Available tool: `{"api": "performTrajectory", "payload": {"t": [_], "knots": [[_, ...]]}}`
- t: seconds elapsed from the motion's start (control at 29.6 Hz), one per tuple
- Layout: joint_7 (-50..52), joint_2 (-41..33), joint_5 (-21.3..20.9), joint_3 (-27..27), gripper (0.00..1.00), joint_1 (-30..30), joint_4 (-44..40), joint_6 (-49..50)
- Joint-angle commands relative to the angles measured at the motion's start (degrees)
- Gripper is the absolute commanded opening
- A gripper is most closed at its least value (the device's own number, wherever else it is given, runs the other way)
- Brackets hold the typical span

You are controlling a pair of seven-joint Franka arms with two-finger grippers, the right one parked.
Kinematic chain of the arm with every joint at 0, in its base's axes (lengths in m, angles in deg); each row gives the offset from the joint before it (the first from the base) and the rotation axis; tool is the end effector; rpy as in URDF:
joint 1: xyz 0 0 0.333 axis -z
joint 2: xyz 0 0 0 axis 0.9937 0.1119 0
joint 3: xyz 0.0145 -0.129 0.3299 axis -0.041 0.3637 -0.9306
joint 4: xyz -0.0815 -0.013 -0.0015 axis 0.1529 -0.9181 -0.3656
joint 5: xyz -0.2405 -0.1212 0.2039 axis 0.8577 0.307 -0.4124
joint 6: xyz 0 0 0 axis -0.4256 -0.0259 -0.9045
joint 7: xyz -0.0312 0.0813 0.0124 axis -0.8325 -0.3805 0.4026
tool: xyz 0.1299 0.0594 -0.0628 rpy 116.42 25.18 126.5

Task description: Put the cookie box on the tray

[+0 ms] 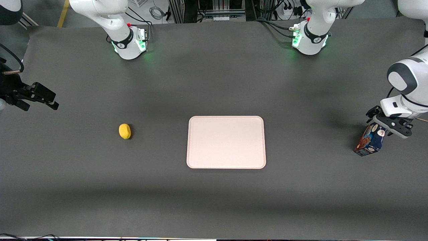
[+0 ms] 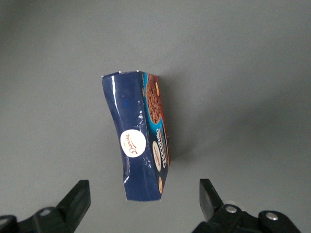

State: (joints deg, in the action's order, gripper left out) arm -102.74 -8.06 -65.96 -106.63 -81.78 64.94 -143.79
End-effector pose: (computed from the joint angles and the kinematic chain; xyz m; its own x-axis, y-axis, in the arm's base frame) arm 0.5163 0.1594 0.3197 0.7212 -0.6900 0.0615 -0.6796 -0.7219 -0.1303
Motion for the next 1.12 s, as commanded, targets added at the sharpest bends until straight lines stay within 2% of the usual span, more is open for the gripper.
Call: {"api": "performTrajectory", "payload": {"t": [0.0, 0.57, 0.68, 0.74, 0.85, 0.95, 1.08], "knots": [[-2.69, 3.02, 3.68, 0.28, 1.0, -0.04, -0.97, -2.28], [-2.87, 6.36, 4.12, 0.46, 1.0, -0.04, -1.06, -6.24], [-2.87, 6.36, 4.12, 0.46, 0.92, 0.05, -1.06, -6.15], [-2.87, 6.36, 4.12, 0.46, 0.79, -0.04, -1.06, -6.15], [-2.87, 6.54, 4.21, 0.46, 0.7, -0.04, -1.15, -6.15], [-2.87, 6.54, 4.21, 0.46, 0.54, 0.05, -1.24, -6.15], [-2.87, 6.62, 4.21, 0.46, 0.39, 0.14, -1.33, -6.06]]}}
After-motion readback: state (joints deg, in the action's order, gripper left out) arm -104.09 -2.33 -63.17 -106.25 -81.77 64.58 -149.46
